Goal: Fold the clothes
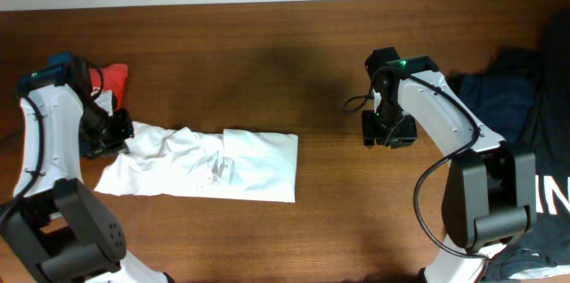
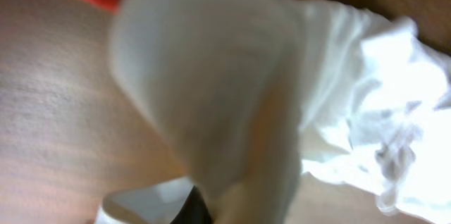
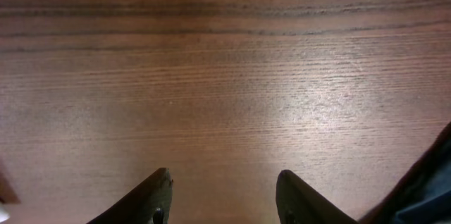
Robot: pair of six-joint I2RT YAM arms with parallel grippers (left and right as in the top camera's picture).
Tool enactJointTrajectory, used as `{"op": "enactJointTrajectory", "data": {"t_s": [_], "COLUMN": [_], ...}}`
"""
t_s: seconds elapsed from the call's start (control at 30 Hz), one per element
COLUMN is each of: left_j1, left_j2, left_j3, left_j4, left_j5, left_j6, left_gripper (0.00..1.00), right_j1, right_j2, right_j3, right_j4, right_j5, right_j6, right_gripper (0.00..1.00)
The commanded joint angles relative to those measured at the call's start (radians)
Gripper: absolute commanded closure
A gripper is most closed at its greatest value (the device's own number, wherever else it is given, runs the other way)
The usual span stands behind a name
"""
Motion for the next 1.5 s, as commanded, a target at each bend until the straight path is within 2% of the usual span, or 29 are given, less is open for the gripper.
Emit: {"op": "enactJointTrajectory", "data": {"t_s": [0.0,0.13,0.33,0.47,0.63,0.97,1.0,1.07,1.1,1.2,1.23,1.33,1.4,1.47], "left_j1": [-0.119,-0.353,-0.595,-0.650,-0.661,-0.739,-0.750,-0.775,-0.786,-0.794,-0.783,-0.696,-0.630,-0.547], "left_j2": [0.002,0.002,0.004,0.015,0.015,0.062,0.075,0.104,0.114,0.113,0.111,0.100,0.099,0.099], "left_j3": [0.046,0.046,0.046,0.046,0.046,0.034,0.032,0.032,0.032,0.050,0.082,0.238,0.304,0.315], "left_j4": [-0.056,-0.029,0.021,0.027,0.072,0.097,0.098,0.113,0.128,0.154,0.146,0.069,0.043,0.061], "left_j5": [0.141,0.163,0.162,0.173,0.272,0.260,0.260,0.272,0.292,0.318,0.324,0.277,0.249,0.226], "left_j6": [-0.030,-0.068,-0.107,-0.143,-0.143,-0.143,-0.143,-0.143,-0.143,-0.131,-0.104,-0.046,-0.045,-0.046], "left_gripper": [0.99,0.99,0.99,0.99,0.99,0.98,0.95,0.73,0.52,0.47,0.47,0.47,0.45,0.39], "right_j1": [-0.002,-0.002,-0.002,-0.002,-0.002,-0.002,-0.002,-0.002,-0.002,-0.002,-0.002,-0.002,-0.002,0.003], "right_j2": [0.010,0.010,0.010,0.010,0.010,0.010,0.010,0.010,0.010,0.010,0.010,0.010,0.010,0.010], "right_j3": [-0.003,-0.003,-0.003,-0.003,-0.003,-0.003,-0.003,-0.003,-0.003,-0.003,-0.003,-0.003,-0.003,-0.003], "right_j4": [-0.005,-0.008,-0.015,-0.016,-0.017,-0.025,-0.026,-0.026,-0.027,-0.027,-0.027,-0.027,-0.022,-0.023], "right_j5": [0.009,0.009,0.009,0.009,0.009,0.008,0.009,0.009,0.009,0.009,0.009,-0.034,-0.186,-0.542], "right_j6": [-0.013,-0.013,-0.013,-0.013,-0.013,-0.013,-0.013,-0.013,-0.013,-0.013,-0.013,-0.052,-0.185,-0.391], "right_gripper": [0.48,0.48,0.48,0.48,0.47,0.48,0.47,0.47,0.47,0.47,0.44,0.43,0.44,0.44]}}
